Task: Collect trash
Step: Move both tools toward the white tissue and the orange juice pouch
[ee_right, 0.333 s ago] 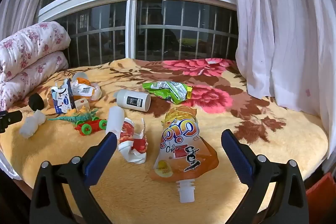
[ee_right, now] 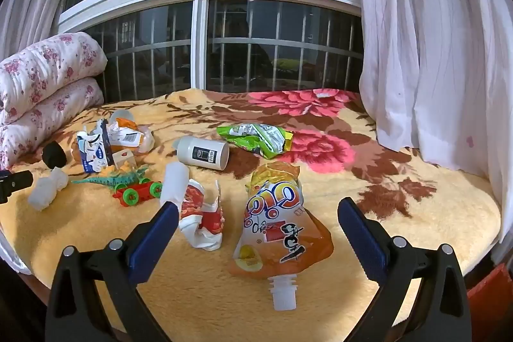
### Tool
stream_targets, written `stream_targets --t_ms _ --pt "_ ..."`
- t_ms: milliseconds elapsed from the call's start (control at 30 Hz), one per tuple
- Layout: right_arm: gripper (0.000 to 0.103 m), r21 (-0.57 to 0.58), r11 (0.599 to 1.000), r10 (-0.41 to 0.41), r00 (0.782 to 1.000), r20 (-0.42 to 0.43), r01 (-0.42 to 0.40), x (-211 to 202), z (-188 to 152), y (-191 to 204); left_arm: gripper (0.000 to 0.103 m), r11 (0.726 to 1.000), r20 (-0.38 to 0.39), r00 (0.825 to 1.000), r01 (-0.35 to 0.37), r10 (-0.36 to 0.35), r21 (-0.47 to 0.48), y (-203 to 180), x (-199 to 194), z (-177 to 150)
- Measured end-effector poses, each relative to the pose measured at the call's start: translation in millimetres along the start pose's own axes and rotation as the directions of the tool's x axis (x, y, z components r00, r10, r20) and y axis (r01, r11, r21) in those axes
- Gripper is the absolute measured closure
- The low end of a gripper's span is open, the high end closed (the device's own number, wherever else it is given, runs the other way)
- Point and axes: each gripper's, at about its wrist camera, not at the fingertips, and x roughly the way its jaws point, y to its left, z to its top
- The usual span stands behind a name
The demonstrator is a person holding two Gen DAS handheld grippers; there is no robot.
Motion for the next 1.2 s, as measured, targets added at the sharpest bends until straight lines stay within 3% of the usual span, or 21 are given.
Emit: stream_targets --t_ms 233,600,867,1200 --pt "0.005 0.007 1.0 0.0 1.0 -0.001 0.0 3.0 -1.6 -3.8 0.007 0.999 -0.015 0.999 0.037 -0.037 -0.002 -0.5 -0.5 1.0" --pt "0.005 0.013 1.0 -0.002 1.0 -0.003 0.002 3.7 -3.6 -6.3 0.007 0.999 -0.027 1.0 0.012 -0.011 0.031 -6.1 5.6 -2.6" --pt "0.005 0.008 1.0 -0.003 1.0 -0.004 0.003 4.5 -2.9 -6.7 0.007 0.999 -0.054 0.998 0.03 -0.031 -0.017 2.4 10.6 -1.2" --pt "0.005 0.016 1.0 -0.007 1.0 -0.007 0.007 5.4 -3.4 -8.4 0.007 1.0 -0.054 0.998 0.027 -0.027 -0.003 1.5 12.1 -1.5"
